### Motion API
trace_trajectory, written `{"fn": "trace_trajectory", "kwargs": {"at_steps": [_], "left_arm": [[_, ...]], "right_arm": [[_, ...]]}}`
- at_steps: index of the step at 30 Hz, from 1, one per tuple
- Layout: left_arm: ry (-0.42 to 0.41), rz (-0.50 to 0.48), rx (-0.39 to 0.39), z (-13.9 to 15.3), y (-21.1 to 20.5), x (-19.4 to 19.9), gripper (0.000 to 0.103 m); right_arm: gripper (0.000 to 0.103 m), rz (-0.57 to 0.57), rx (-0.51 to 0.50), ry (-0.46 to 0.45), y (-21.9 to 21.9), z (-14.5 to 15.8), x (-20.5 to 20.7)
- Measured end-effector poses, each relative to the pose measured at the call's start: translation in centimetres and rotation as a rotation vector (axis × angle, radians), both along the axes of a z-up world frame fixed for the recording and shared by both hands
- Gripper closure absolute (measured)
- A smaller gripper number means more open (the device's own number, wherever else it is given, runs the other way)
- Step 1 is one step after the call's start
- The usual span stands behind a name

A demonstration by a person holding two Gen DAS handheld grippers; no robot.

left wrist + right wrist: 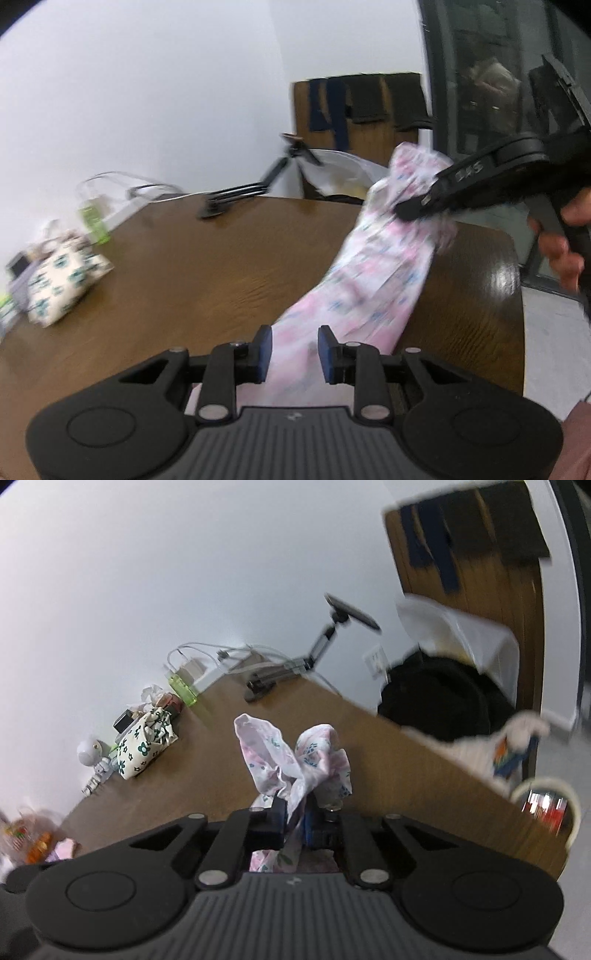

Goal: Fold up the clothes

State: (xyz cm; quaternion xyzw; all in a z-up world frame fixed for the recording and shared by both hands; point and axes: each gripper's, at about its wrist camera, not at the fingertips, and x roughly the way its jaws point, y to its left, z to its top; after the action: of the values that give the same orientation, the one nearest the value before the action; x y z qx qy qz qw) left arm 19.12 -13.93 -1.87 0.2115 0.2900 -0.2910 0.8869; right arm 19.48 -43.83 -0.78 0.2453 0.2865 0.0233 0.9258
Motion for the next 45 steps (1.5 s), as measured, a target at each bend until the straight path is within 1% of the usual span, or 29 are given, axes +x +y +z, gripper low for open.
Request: {"fn": "trace_trajectory", "kwargs": {"at_steps": [1, 3, 5, 7, 9, 12, 15, 17, 20, 24, 25, 26, 27, 28, 29, 32, 34, 35, 36, 38, 40, 41, 42, 44, 45], "left_arm": [[0.001, 0.031, 0.002, 0.1, 1.3, -0.2, 0.078], [0.002, 0.094, 0.007, 0.2, 3.9, -0.7, 0.078], [0.008, 0.129, 0.01, -0.1, 5.9, -1.5, 0.078], [0.02, 0.151, 0.014, -0.5, 7.5, -2.1, 0.078], [0.047, 0.167, 0.02, -1.5, 8.4, -2.2, 0.078], [0.087, 0.18, 0.004, -3.1, 9.1, -1.9, 0.079], [0.104, 0.179, -0.025, -3.8, 9.5, -1.9, 0.079], [0.109, 0.177, -0.04, -3.9, 9.8, -2.0, 0.078], [0.116, 0.174, -0.063, -3.9, 10.2, -2.1, 0.078], [0.126, 0.173, -0.085, -3.9, 10.6, -2.2, 0.077], [0.128, 0.175, -0.086, -3.9, 10.6, -2.2, 0.075], [0.13, 0.176, -0.086, -3.9, 10.6, -2.3, 0.073], [0.131, 0.178, -0.086, -3.8, 10.7, -2.3, 0.07], [0.131, 0.183, -0.087, -3.7, 10.8, -2.3, 0.07], [0.13, 0.188, -0.092, -3.5, 10.9, -2.3, 0.069], [0.12, 0.205, -0.111, -2.5, 11.5, -2.5, 0.069], [0.105, 0.212, -0.125, -1.7, 11.8, -2.8, 0.069], [0.086, 0.212, -0.134, -1.1, 11.8, -2.9, 0.069], [0.068, 0.212, -0.143, -0.4, 11.7, -3.0, 0.069], [0.032, 0.211, -0.16, 0.9, 11.6, -3.3, 0.066], [0.007, 0.175, -0.171, 1.8, 10.6, -3.6, 0.064], [0.0, 0.145, -0.169, 2.1, 9.8, -3.6, 0.064], [-0.002, 0.113, -0.155, 2.1, 8.9, -3.5, 0.065], [-0.007, 0.054, -0.101, 1.7, 6.8, -3.2, 0.066], [-0.008, 0.028, -0.076, 1.4, 5.8, -3.0, 0.071]], "right_arm": [[0.095, 0.011, -0.034, -0.015, 0.3, 0.7, -0.1], [0.095, 0.042, -0.133, -0.052, 1.7, 2.5, -0.2], [0.095, 0.08, -0.228, -0.09, 3.7, 3.9, -0.5], [0.095, 0.141, -0.324, -0.131, 6.3, 5.2, -0.7], [0.095, 0.243, -0.428, -0.158, 9.8, 5.8, -0.8], [0.095, 0.411, -0.555, -0.177, 15.0, 5.5, -1.0], [0.095, 0.543, -0.626, -0.152, 19.4, 4.0, -0.9], [0.095, 0.594, -0.644, -0.117, 21.3, 2.7, -0.7], [0.095, 0.607, -0.668, -0.081, 22.7, 1.0, -0.5], [0.094, 0.615, -0.649, -0.046, 22.9, -0.7, -0.1], [0.092, 0.621, -0.641, -0.039, 23.0, -0.9, 0.0], [0.088, 0.63, -0.602, -0.039, 22.4, -0.7, -0.1], [0.079, 0.639, -0.549, -0.041, 21.6, -0.4, -0.1], [0.073, 0.648, -0.497, -0.043, 20.9, 0.0, -0.2], [0.064, 0.657, -0.444, -0.045, 20.1, 0.3, -0.2], [0.061, 0.681, -0.286, -0.051, 17.8, 1.4, -0.4], [0.058, 0.668, -0.183, -0.066, 15.3, 2.6, -0.7], [0.057, 0.652, -0.158, -0.078, 14.1, 3.1, -1.0], [0.057, 0.634, -0.141, -0.09, 12.9, 3.6, -1.3], [0.057, 0.573, -0.166, -0.099, 11.1, 3.8, -1.5], [0.059, 0.52, -0.186, -0.074, 10.1, 3.0, -1.0], [0.065, 0.495, -0.194, -0.058, 9.7, 2.5, -0.7], [0.076, 0.483, -0.201, -0.044, 9.6, 1.9, -0.3], [0.081, 0.491, -0.194, -0.019, 10.0, 0.7, 0.6], [0.084, 0.5, -0.192, -0.012, 10.4, 0.2, 1.0]]}}
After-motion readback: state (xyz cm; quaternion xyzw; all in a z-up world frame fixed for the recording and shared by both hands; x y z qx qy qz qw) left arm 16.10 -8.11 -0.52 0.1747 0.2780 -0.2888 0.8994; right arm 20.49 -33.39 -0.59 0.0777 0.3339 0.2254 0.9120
